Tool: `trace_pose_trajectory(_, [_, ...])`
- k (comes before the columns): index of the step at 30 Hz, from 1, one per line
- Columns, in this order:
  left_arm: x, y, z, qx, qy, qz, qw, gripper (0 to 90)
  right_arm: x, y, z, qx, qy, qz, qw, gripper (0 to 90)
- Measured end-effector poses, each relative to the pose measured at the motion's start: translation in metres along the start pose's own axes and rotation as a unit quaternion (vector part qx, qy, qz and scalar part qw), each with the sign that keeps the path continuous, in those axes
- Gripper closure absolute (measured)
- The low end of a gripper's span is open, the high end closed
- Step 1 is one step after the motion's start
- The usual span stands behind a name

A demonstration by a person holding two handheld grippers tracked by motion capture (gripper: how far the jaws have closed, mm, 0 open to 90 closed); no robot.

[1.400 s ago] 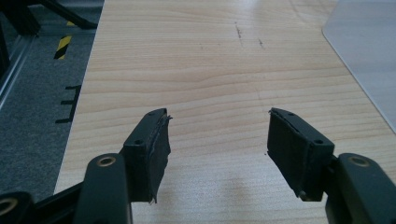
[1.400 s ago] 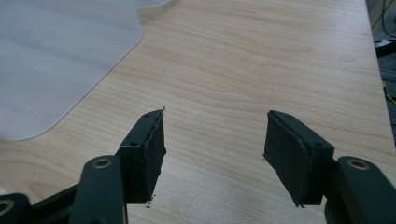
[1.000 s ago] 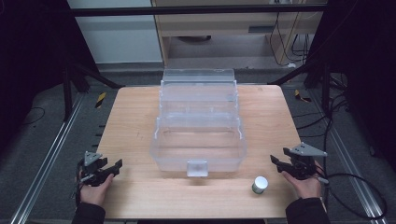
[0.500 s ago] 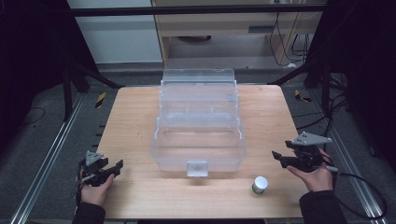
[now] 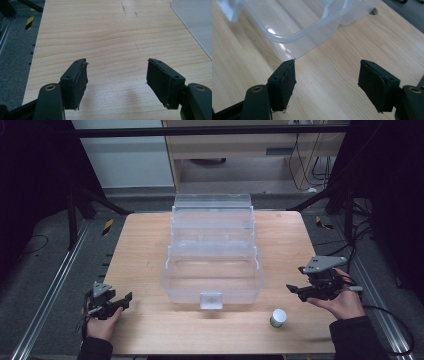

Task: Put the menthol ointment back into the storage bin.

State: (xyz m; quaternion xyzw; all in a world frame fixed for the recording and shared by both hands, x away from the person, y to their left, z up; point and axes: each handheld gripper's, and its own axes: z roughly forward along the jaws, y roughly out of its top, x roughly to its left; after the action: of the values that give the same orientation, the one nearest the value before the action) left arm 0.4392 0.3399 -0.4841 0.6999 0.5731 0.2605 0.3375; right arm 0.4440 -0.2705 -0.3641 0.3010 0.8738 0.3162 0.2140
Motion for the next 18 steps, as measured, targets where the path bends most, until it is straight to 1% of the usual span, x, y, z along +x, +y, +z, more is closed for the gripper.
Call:
trace_pose_trajectory(3, [0.000,0.000,0.000,0.000,0.000,0.001,1.0000,32.1,0.003,0.005,0.002,0.017,0.018,-0.016,0.9996,28.8])
trace_pose_trajectory(4, [0.000,0.000,0.000,0.000,0.000,0.001,1.0000,32.1,0.005,0.007,0.004,0.025,0.025,-0.025,0.9991,28.4])
trace_pose_trajectory(5, [0.000,0.000,0.000,0.001,-0.001,0.002,1.0000,32.0,0.006,0.008,0.004,0.029,0.028,-0.031,0.9987,28.3])
trace_pose_trajectory(6, [0.000,0.000,0.000,0.001,-0.001,0.002,1.0000,32.1,0.007,0.009,0.006,0.036,0.036,-0.036,0.9980,28.2])
trace_pose_trajectory(9, [0.000,0.000,0.000,0.000,-0.002,0.003,1.0000,32.0,0.012,0.013,0.008,0.052,0.051,-0.054,0.9959,28.3])
trace_pose_trajectory(11, [0.000,0.000,0.000,0.001,-0.001,0.003,1.0000,32.0,0.014,0.014,0.009,0.058,0.057,-0.065,0.9946,28.3])
trace_pose_trajectory(13, [0.000,0.000,0.000,0.001,-0.002,0.004,1.0000,32.0,0.016,0.016,0.010,0.063,0.065,-0.071,0.9934,28.2])
trace_pose_trajectory(18, [-0.001,0.000,0.001,0.003,-0.003,0.004,1.0000,31.7,0.021,0.018,0.011,0.086,0.081,-0.091,0.9888,28.4])
